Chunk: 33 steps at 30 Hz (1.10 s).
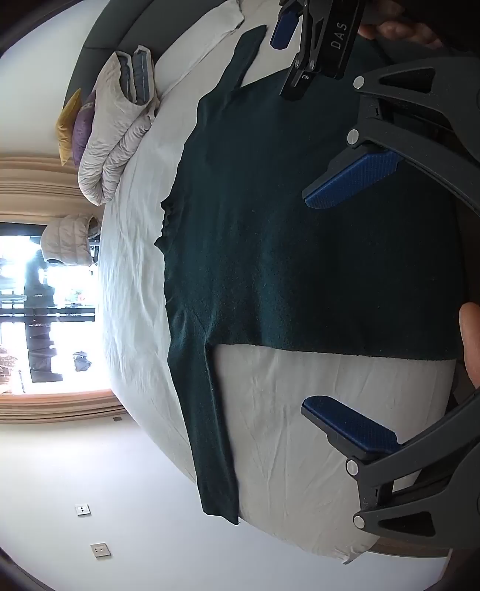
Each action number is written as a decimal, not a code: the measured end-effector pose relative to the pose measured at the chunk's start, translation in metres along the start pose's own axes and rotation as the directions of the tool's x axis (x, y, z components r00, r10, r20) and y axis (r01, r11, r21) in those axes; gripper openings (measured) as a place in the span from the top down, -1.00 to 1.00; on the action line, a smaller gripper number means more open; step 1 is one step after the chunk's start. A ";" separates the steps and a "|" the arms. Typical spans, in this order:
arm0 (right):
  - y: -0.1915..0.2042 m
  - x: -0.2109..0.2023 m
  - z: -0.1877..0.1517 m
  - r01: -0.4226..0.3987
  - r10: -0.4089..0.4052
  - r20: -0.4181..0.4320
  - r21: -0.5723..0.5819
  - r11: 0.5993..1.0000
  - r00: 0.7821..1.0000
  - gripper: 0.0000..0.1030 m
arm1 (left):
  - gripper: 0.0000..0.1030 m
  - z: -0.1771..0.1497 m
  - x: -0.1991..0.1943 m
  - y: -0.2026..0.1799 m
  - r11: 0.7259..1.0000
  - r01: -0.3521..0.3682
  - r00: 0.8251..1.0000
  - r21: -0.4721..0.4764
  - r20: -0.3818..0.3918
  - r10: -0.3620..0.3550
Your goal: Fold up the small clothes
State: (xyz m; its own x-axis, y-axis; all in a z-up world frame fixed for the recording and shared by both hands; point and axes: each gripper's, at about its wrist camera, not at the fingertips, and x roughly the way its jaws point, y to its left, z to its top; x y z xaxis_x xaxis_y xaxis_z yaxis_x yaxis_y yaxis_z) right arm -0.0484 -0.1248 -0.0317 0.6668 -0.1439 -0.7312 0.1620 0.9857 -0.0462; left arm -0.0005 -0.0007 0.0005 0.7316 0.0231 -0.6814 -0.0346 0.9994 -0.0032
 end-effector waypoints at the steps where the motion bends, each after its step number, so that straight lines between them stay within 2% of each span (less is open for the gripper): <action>1: 0.000 0.000 0.000 0.001 -0.001 0.000 -0.001 1.000 1.000 -1.00 | -1.00 0.000 0.000 0.000 1.000 -0.001 1.000 0.000 -0.001 0.001; 33: 0.003 0.001 -0.002 0.002 -0.002 -0.008 -0.007 1.000 1.000 -1.00 | -1.00 -0.003 0.008 0.005 1.000 0.003 1.000 -0.014 -0.016 -0.003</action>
State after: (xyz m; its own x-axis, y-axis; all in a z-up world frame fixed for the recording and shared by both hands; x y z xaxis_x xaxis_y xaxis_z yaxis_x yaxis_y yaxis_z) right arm -0.0485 -0.1214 -0.0338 0.6608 -0.1455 -0.7363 0.1586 0.9860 -0.0526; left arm 0.0032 0.0041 -0.0070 0.7206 0.0193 -0.6931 -0.0416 0.9990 -0.0154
